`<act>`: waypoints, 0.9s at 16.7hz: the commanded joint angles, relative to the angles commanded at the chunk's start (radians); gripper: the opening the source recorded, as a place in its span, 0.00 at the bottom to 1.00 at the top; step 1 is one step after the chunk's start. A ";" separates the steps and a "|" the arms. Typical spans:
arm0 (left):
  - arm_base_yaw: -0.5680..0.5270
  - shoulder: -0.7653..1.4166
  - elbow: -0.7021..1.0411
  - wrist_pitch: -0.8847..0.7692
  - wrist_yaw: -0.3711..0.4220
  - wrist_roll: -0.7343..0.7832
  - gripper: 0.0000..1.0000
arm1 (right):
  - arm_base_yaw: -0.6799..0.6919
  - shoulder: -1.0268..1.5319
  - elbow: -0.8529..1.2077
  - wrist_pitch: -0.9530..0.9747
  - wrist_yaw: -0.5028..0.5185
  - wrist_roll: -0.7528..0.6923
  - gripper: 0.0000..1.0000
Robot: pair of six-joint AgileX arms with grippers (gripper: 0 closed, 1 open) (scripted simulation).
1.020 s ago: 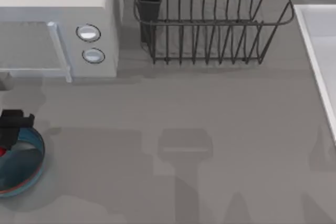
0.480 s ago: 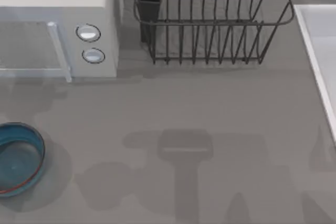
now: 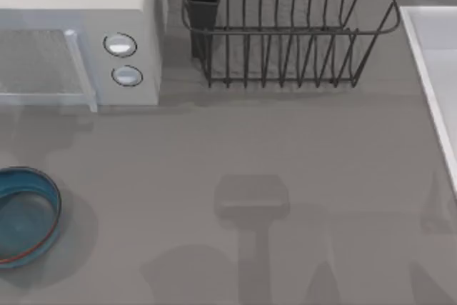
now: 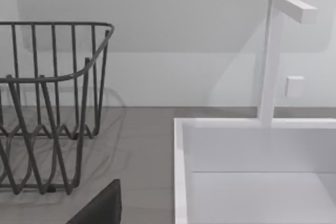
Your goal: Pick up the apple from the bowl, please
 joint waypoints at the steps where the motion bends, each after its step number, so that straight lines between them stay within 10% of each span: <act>1: 0.005 0.003 -0.003 0.002 -0.001 0.002 0.00 | 0.000 0.000 0.000 0.000 0.000 0.000 1.00; 6: -0.107 0.044 -0.023 0.043 0.004 -0.110 0.00 | 0.000 0.000 0.000 0.000 0.000 0.000 1.00; 15: -0.726 0.176 -0.174 0.283 0.025 -0.728 0.00 | 0.000 0.000 0.000 0.000 0.000 0.000 1.00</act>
